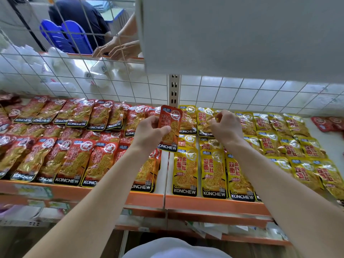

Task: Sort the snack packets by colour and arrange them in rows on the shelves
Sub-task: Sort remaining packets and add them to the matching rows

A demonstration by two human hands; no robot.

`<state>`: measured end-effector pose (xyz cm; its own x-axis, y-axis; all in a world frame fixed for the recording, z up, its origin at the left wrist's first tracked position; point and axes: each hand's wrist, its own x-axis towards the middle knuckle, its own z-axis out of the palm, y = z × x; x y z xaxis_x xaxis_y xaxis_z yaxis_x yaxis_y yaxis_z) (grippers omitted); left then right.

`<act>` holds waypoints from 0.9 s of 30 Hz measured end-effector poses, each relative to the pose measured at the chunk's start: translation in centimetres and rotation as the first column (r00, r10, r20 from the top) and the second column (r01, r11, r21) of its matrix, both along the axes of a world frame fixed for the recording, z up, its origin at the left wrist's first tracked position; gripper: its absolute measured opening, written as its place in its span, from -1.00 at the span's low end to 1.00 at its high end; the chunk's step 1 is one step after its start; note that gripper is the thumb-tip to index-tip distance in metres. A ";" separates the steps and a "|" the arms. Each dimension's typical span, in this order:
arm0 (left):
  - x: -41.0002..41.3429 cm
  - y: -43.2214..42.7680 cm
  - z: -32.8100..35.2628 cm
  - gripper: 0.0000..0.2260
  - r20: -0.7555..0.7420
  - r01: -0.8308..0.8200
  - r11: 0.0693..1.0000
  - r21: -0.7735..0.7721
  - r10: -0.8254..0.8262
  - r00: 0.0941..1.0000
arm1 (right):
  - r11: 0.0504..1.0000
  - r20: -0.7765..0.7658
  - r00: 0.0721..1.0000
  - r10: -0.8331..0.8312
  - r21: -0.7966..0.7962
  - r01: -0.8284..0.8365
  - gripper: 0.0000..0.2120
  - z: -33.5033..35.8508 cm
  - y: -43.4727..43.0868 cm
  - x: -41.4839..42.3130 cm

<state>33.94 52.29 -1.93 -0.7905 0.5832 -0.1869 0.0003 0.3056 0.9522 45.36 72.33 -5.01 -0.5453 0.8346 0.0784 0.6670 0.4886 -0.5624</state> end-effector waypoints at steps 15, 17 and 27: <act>3.2 -5.5 0.2 -0.93 -0.037 -0.186 0.982 -0.042 0.185 0.982 | 0.906 -0.225 0.880 0.418 0.035 -0.422 -0.72 2.3 -9.1 2.0; 3.4 -6.4 0.2 -0.94 -0.045 -0.207 0.977 -0.049 0.204 0.978 | 0.885 -0.215 0.861 0.460 0.038 -0.464 -0.72 2.2 -10.1 1.7; 0.2 -11.5 0.5 -0.94 -0.035 -0.290 0.957 -0.013 0.289 0.957 | 0.839 -0.173 0.822 0.542 0.049 -0.542 -0.66 3.0 -15.4 -1.2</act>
<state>34.10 40.80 -1.44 -0.9308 0.3251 -0.1671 -0.0604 0.3139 0.9475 44.15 56.90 -2.00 -0.8876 0.4088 0.2124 0.1869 0.7409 -0.6450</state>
